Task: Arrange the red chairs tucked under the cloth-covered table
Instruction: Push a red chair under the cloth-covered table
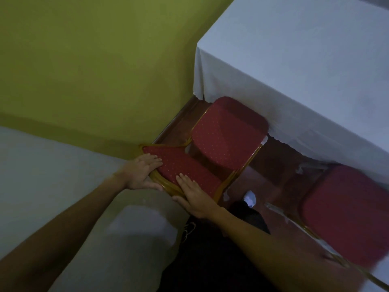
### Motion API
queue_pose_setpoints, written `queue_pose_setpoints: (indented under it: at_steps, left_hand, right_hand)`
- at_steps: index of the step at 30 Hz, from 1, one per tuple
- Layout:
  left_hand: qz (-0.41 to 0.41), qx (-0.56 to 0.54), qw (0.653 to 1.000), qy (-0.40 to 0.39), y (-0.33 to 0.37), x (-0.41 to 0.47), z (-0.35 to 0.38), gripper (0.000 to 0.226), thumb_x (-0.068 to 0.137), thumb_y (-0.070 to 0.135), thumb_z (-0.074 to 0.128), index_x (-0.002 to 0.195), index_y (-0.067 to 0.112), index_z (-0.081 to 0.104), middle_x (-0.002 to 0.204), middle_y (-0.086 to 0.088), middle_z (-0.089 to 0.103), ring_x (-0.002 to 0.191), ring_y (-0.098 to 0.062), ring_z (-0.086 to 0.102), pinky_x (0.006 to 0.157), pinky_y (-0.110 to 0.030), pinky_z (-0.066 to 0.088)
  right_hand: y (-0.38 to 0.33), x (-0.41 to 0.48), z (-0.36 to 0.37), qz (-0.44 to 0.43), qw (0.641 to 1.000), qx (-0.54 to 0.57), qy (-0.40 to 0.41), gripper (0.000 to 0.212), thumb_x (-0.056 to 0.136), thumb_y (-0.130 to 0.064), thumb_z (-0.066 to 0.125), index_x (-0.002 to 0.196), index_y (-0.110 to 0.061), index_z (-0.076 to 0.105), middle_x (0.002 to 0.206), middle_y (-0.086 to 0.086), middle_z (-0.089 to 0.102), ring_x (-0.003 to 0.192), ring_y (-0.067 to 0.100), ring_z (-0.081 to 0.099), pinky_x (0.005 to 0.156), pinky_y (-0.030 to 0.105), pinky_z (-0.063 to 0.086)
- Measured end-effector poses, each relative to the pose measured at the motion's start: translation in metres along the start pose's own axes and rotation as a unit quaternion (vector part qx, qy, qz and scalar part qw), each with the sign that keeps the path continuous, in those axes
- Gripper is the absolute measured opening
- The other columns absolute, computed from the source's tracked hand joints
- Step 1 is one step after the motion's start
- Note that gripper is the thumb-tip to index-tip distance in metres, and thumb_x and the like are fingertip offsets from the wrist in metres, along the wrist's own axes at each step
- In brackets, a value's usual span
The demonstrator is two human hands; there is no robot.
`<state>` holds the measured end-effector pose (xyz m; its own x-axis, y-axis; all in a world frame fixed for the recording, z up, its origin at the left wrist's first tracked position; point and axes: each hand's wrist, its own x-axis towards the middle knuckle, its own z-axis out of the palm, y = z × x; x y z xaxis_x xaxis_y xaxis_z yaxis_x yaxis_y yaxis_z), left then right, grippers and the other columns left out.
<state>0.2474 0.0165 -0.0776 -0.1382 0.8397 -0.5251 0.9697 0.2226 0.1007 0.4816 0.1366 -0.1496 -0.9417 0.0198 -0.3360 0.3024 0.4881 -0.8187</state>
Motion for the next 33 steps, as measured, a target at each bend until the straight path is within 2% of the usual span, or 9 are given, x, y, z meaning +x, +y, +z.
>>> queue_pose_setpoints:
  at_steps: [2, 5, 10, 13, 19, 23, 28, 33]
  left_hand:
    - [-0.003, -0.025, 1.000, 0.011, 0.000, -0.001, 0.001, 0.118, 0.066, 0.098, 0.027, 0.148, 0.014, 0.041, 0.153, -0.006, 0.040, 0.146, -0.022, 0.028, 0.120, -0.035, 0.008]
    - [0.009, -0.043, 0.999, 0.009, -0.004, -0.003, 0.004, 0.108, 0.070, 0.095, 0.035, 0.148, 0.021, 0.039, 0.154, -0.005, 0.039, 0.146, -0.022, 0.026, 0.120, -0.037, 0.010]
    - [0.021, -0.055, 0.998, 0.013, -0.006, -0.003, 0.004, 0.104, 0.071, 0.093, 0.039, 0.149, 0.023, 0.039, 0.155, -0.003, 0.038, 0.145, -0.021, 0.026, 0.118, -0.035, 0.011]
    - [0.016, -0.052, 0.998, 0.002, -0.002, -0.005, -0.002, 0.110, 0.069, 0.096, 0.032, 0.152, 0.024, 0.033, 0.157, -0.002, 0.033, 0.147, -0.020, 0.021, 0.119, -0.034, 0.008]
    - [-0.019, 0.036, 0.993, -0.107, 0.009, -0.007, -0.023, 0.120, 0.062, 0.101, 0.004, 0.157, 0.028, 0.003, 0.164, -0.002, 0.007, 0.151, -0.024, -0.005, 0.122, -0.041, 0.000]
    - [-0.020, 0.083, 0.990, -0.112, 0.015, -0.011, -0.030, 0.114, 0.065, 0.099, 0.005, 0.156, 0.031, -0.002, 0.165, -0.004, 0.004, 0.150, -0.026, -0.009, 0.121, -0.043, -0.004]
    - [-0.021, 0.060, 0.993, -0.101, 0.049, 0.006, -0.041, 0.120, 0.059, 0.100, -0.002, 0.157, 0.030, -0.001, 0.165, -0.006, 0.004, 0.151, -0.025, -0.007, 0.121, -0.044, -0.002]
    - [-0.009, 0.031, 0.998, -0.055, 0.107, 0.039, -0.046, 0.112, 0.068, 0.096, 0.004, 0.157, 0.027, 0.001, 0.164, -0.005, 0.007, 0.151, -0.023, -0.005, 0.121, -0.045, 0.000]
  right_hand:
    - [0.000, 0.000, 0.000, 0.002, 1.000, -0.009, 0.006, 0.091, 0.091, -0.074, 0.015, 0.159, -0.014, 0.007, 0.167, 0.007, 0.004, 0.153, 0.021, 0.002, 0.124, 0.043, 0.005]
    - [-0.001, 0.000, 0.000, 0.005, 1.000, -0.025, 0.008, 0.077, 0.101, -0.062, 0.027, 0.159, -0.017, 0.007, 0.167, 0.005, 0.005, 0.153, 0.020, 0.004, 0.124, 0.045, 0.008]
    - [-0.004, -0.001, -0.001, 0.030, 0.999, -0.031, 0.011, 0.072, 0.100, -0.064, 0.027, 0.159, -0.027, 0.007, 0.167, -0.005, 0.005, 0.153, 0.015, 0.005, 0.121, 0.049, 0.010]
    - [-0.012, -0.004, -0.005, 0.055, 0.998, -0.015, 0.001, 0.072, 0.099, -0.066, 0.028, 0.159, -0.032, 0.007, 0.167, -0.007, 0.004, 0.153, 0.018, 0.005, 0.121, 0.053, 0.011]
    - [-0.026, -0.009, -0.021, 0.113, 0.992, -0.028, -0.053, 0.074, 0.095, -0.073, 0.022, 0.157, -0.040, -0.002, 0.168, -0.001, 0.000, 0.152, 0.030, 0.006, 0.118, 0.059, 0.010]
    - [-0.028, -0.013, -0.032, 0.131, 0.984, -0.077, -0.089, 0.079, 0.092, -0.078, 0.020, 0.156, -0.040, -0.008, 0.167, 0.004, -0.005, 0.152, 0.033, 0.000, 0.117, 0.061, 0.005]
    - [0.016, -0.045, -0.071, 0.159, 0.977, -0.115, -0.084, 0.091, 0.081, -0.089, 0.019, 0.156, -0.043, -0.005, 0.167, 0.005, -0.006, 0.152, 0.033, -0.004, 0.119, 0.061, -0.001]
    - [0.069, -0.095, -0.111, 0.186, 0.970, -0.147, -0.050, 0.093, 0.080, -0.090, 0.020, 0.156, -0.043, -0.001, 0.167, 0.007, -0.004, 0.152, 0.035, -0.002, 0.118, 0.062, -0.003]
